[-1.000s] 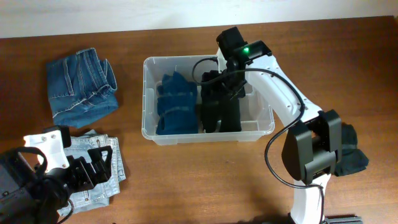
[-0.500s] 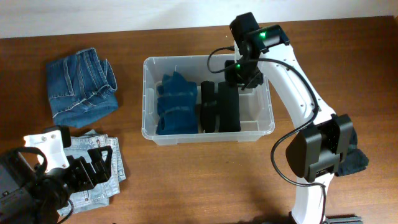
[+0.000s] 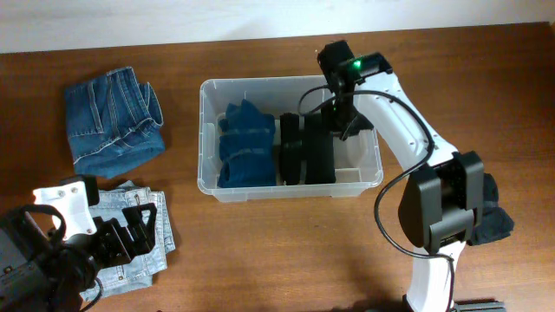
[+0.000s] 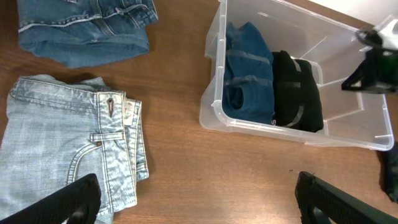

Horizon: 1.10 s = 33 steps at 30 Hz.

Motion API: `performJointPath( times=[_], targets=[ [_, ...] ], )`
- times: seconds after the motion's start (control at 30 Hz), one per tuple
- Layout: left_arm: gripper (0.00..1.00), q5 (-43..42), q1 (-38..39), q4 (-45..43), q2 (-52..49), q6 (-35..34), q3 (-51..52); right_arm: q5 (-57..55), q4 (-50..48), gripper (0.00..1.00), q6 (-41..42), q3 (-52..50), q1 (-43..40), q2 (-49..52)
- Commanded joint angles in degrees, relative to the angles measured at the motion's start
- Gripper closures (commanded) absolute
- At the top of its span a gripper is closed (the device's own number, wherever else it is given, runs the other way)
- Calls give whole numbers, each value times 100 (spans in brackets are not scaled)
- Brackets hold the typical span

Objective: Pack container
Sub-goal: 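Lower the black garment into the box beside the teal garment, then open the right gripper, press the garment flat, and withdraw upward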

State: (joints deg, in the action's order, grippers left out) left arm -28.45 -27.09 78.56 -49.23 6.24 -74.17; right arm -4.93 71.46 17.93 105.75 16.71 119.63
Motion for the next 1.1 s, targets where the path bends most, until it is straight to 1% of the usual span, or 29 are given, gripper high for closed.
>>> performJointPath(
  times=[0.0, 0.13, 0.3, 0.77, 1.0, 1.07],
  targets=[
    [1, 4, 2, -11, -4, 74, -9, -57, -262, 96, 81, -457, 31, 11],
    [1, 4, 2, -11, -4, 74, -9, 149, -560, 96, 81, -765, 48, 11],
    [1, 4, 2, -11, -4, 74, -9, 376, -778, 96, 103, -918, 92, 11],
    [1, 4, 2, -11, -4, 74, -9, 422, -850, 96, 234, -922, 293, 162],
    [1, 4, 2, -11, -4, 74, -9, 822, -896, 96, 229, -922, 328, 354],
    [1, 4, 2, -11, -4, 74, -9, 1147, -1008, 96, 203, -922, 328, 354]
  ],
)
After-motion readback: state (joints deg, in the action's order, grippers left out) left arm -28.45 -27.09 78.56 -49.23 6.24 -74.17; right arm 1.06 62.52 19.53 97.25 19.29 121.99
